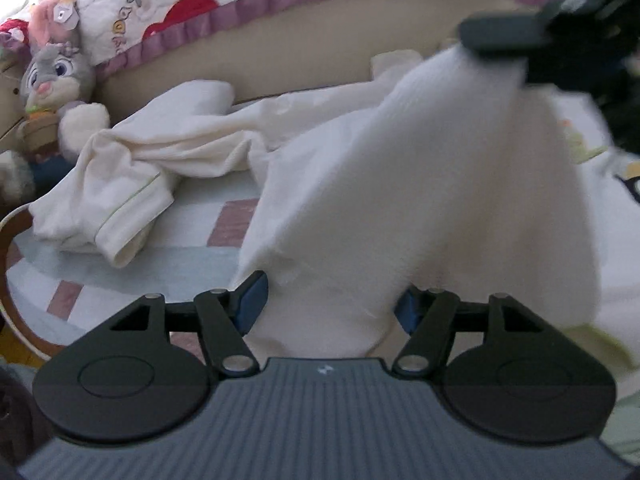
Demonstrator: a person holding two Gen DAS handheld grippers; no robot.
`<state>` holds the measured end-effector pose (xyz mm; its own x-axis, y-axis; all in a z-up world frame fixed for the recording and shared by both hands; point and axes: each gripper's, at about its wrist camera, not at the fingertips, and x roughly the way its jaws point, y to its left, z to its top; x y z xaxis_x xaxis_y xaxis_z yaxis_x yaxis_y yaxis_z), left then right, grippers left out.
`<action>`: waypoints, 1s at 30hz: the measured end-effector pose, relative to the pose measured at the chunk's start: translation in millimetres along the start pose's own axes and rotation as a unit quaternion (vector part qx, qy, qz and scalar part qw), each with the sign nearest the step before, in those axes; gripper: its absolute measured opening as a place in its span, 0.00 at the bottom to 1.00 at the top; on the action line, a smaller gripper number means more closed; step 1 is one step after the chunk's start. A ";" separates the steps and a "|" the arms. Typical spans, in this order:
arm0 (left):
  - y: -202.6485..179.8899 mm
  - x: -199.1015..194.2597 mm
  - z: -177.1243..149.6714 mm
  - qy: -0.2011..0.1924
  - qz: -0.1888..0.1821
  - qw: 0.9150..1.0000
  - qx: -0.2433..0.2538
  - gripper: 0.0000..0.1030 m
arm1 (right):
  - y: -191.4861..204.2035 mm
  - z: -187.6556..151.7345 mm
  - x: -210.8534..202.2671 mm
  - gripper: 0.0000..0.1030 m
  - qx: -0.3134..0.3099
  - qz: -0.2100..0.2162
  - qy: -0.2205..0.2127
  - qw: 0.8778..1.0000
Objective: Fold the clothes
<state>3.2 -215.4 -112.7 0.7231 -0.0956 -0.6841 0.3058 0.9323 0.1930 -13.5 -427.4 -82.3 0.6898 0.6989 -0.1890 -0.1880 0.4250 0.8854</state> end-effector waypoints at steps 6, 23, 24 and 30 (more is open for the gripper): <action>39.8 -39.8 5.0 0.008 -0.007 1.000 -0.023 0.06 | 6.1 1.5 -7.1 0.06 -0.076 -0.094 -0.045 0.992; 118.6 -146.2 -35.2 -0.014 0.035 0.990 -0.138 0.02 | 52.5 1.2 -45.5 0.46 -0.236 -0.346 0.206 0.884; 122.4 -143.7 -35.7 0.000 0.038 0.989 -0.143 0.02 | 57.2 6.1 -57.8 0.47 -0.257 -0.353 0.213 0.874; 133.4 -97.0 -53.6 0.129 0.063 0.976 -0.165 0.06 | 49.7 32.1 -108.9 0.53 -0.254 -0.389 0.263 0.846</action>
<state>-59.3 -63.0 -58.3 0.5485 0.0777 -0.8326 -0.0220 0.9967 0.0785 -75.6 -500.8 -4.1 0.3608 0.1973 -0.9115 -0.1892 0.9725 0.1357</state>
